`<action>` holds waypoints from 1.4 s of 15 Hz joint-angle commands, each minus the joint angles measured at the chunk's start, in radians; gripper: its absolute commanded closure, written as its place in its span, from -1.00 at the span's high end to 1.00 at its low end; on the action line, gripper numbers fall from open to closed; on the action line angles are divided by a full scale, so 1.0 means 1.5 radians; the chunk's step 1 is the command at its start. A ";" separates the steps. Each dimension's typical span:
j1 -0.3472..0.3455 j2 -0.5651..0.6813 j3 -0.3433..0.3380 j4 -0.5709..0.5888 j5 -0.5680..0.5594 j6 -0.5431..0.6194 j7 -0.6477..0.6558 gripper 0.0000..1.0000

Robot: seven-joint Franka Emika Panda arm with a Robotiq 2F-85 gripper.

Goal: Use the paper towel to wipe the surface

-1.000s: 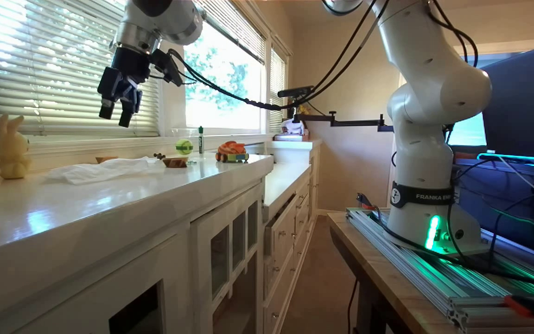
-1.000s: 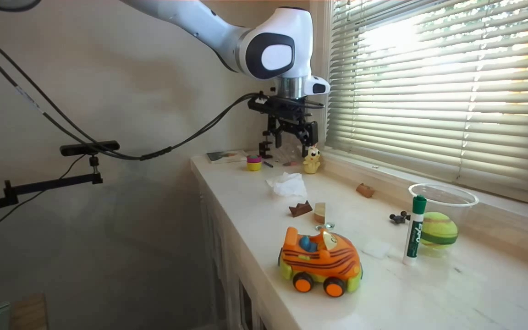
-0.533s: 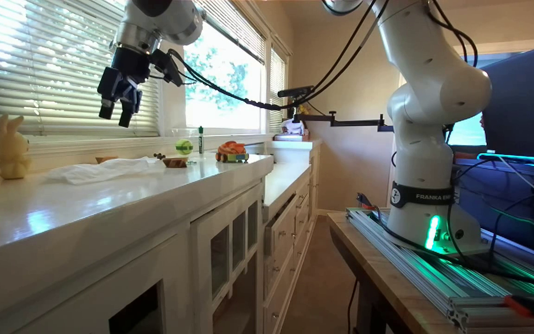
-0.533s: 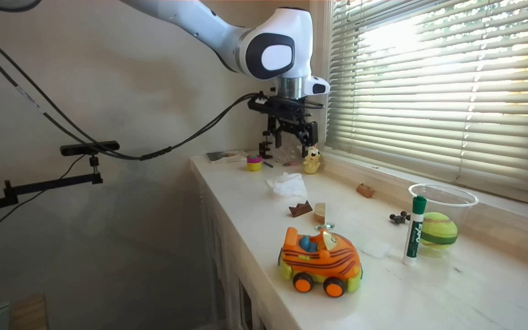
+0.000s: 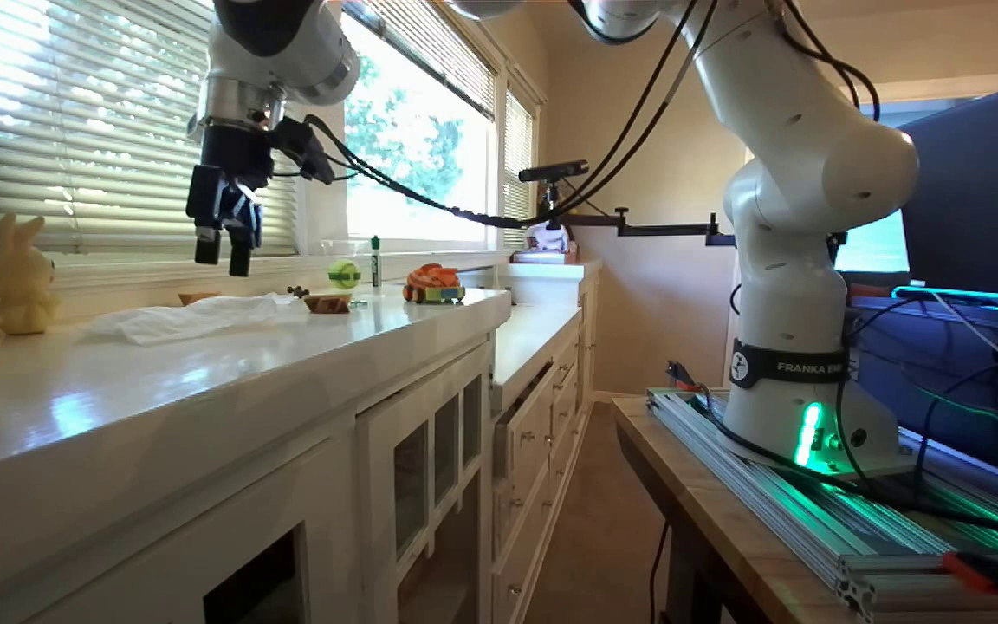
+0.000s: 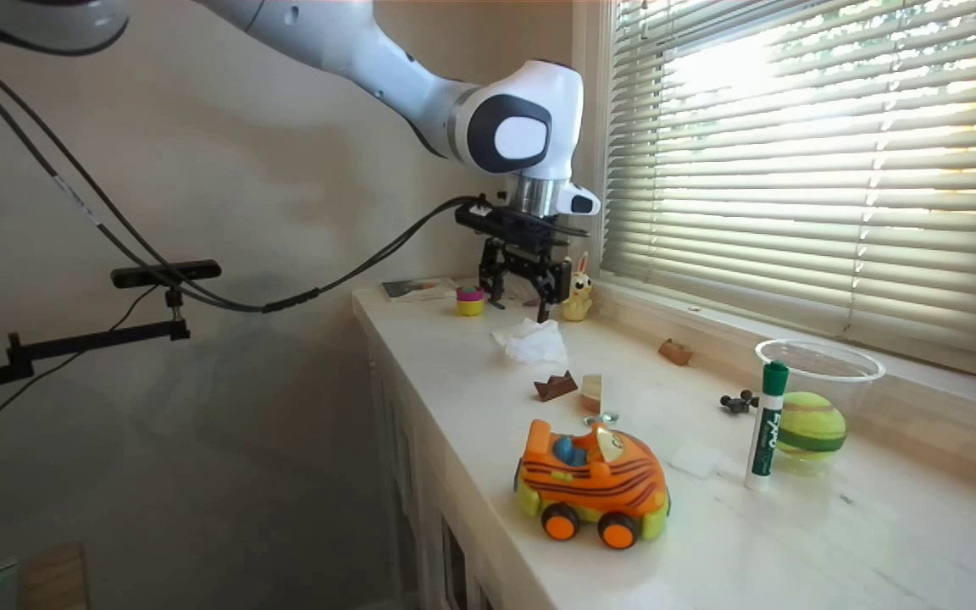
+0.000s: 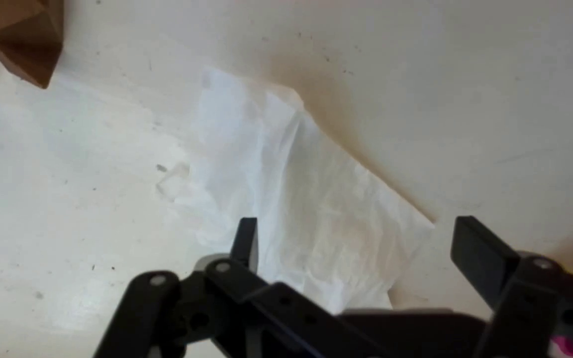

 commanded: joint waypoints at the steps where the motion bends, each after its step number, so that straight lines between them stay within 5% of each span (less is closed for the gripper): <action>1: 0.006 0.045 -0.001 0.067 -0.061 -0.061 0.055 1.00; 15: 0.037 0.055 -0.001 0.094 -0.144 -0.067 0.112 1.00; 21: 0.037 0.067 -0.004 0.072 -0.162 0.002 0.120 1.00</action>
